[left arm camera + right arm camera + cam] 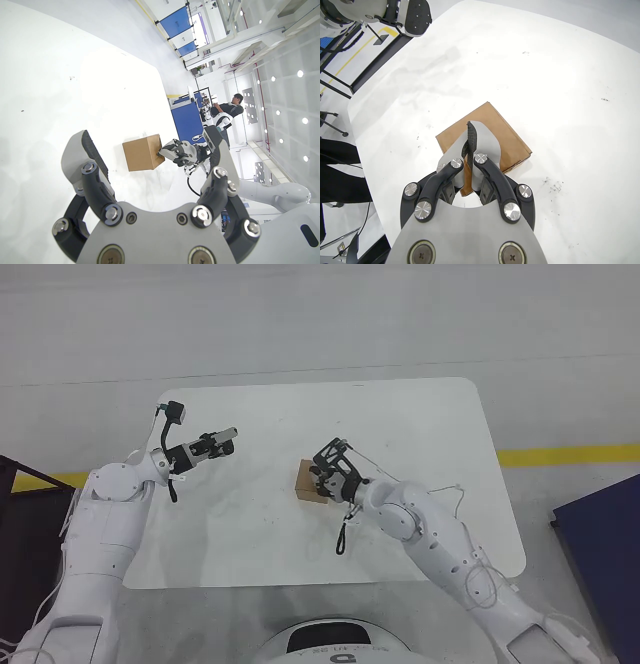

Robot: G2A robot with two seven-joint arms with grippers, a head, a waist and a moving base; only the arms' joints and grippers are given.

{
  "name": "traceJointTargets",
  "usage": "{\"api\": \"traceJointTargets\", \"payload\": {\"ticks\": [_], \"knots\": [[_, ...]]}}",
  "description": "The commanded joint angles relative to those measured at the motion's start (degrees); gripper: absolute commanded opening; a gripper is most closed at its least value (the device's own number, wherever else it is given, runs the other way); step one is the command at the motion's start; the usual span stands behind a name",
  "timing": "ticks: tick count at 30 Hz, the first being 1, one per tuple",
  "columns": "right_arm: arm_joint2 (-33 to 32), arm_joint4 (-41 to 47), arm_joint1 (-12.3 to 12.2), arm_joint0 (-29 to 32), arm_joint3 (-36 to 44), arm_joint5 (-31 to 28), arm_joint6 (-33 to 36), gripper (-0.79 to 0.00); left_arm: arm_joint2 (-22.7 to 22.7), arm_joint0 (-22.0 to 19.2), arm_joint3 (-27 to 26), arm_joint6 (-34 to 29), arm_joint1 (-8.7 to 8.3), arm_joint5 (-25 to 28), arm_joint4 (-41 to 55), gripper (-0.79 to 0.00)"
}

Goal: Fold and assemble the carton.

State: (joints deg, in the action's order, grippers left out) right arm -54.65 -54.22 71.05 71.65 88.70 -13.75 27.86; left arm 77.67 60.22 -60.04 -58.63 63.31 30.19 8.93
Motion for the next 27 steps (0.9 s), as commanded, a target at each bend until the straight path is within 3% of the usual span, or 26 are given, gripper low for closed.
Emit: {"api": "traceJointTargets", "payload": {"ticks": [1,7,11,21,27], "knots": [[-0.6,1.1,-0.1,0.6,0.6,-0.6,-0.7,-0.785,0.0,0.0,0.0,0.0,0.00,0.0,0.0,0.000],[-7.7,3.8,-1.6,5.6,4.0,-2.3,-3.6,-0.785,0.0,0.0,0.0,0.0,0.00,0.0,0.0,0.000],[-11.0,3.1,-2.5,8.7,2.8,-2.0,-2.1,-0.785,0.0,0.0,0.0,0.0,0.00,0.0,0.0,0.000],[-5.8,3.6,-1.6,6.6,-0.6,-3.2,0.7,-0.785,0.0,0.0,0.0,0.0,0.00,0.0,0.0,0.000],[-7.3,3.9,-1.9,6.9,-1.0,-2.5,-0.6,-0.785,0.0,0.0,0.0,0.0,0.00,0.0,0.0,0.000]]}}
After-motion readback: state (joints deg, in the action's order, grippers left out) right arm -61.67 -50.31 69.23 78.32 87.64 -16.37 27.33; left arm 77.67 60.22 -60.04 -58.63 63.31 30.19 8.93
